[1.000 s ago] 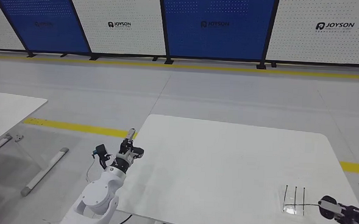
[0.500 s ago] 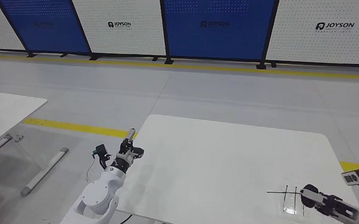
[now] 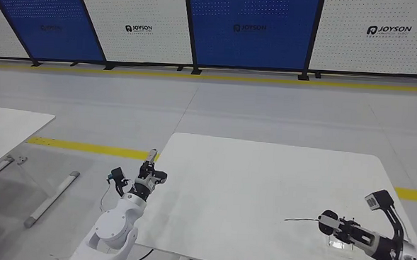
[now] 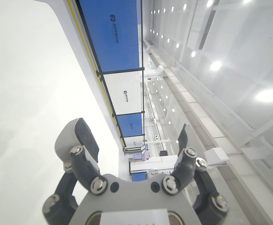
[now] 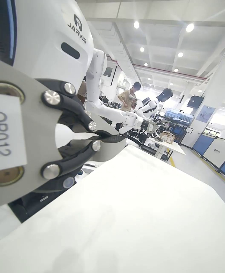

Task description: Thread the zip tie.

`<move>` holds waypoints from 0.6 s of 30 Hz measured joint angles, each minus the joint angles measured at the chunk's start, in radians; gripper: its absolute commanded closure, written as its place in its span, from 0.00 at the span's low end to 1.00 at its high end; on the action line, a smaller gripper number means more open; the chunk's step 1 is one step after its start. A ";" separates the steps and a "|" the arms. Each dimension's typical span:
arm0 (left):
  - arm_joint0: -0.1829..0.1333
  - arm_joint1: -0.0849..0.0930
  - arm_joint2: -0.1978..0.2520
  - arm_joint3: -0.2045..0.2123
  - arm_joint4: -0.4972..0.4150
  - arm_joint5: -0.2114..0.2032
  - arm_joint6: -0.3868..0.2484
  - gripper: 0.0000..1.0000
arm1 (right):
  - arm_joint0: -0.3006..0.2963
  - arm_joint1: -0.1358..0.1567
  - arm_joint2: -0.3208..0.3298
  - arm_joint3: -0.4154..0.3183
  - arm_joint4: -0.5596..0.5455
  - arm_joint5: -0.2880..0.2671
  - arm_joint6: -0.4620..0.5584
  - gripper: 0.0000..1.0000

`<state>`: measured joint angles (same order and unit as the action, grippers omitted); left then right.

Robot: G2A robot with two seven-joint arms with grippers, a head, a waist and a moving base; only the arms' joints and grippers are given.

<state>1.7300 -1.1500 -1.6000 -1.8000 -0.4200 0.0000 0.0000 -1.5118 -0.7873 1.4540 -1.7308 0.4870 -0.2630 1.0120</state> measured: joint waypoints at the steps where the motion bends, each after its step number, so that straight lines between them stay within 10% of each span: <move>1: 0.000 0.000 0.000 0.000 0.000 0.000 0.000 0.00 | 0.000 0.000 0.000 0.000 0.000 0.000 0.000 1.00; 18: 0.000 0.000 0.000 0.000 0.000 0.000 0.000 0.00 | 0.079 -0.038 -0.126 -0.011 0.037 -0.011 -0.153 1.00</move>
<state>1.7300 -1.1500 -1.6000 -1.8000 -0.4200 0.0000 0.0000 -1.4325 -0.8250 1.3277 -1.7421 0.5242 -0.2745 0.8591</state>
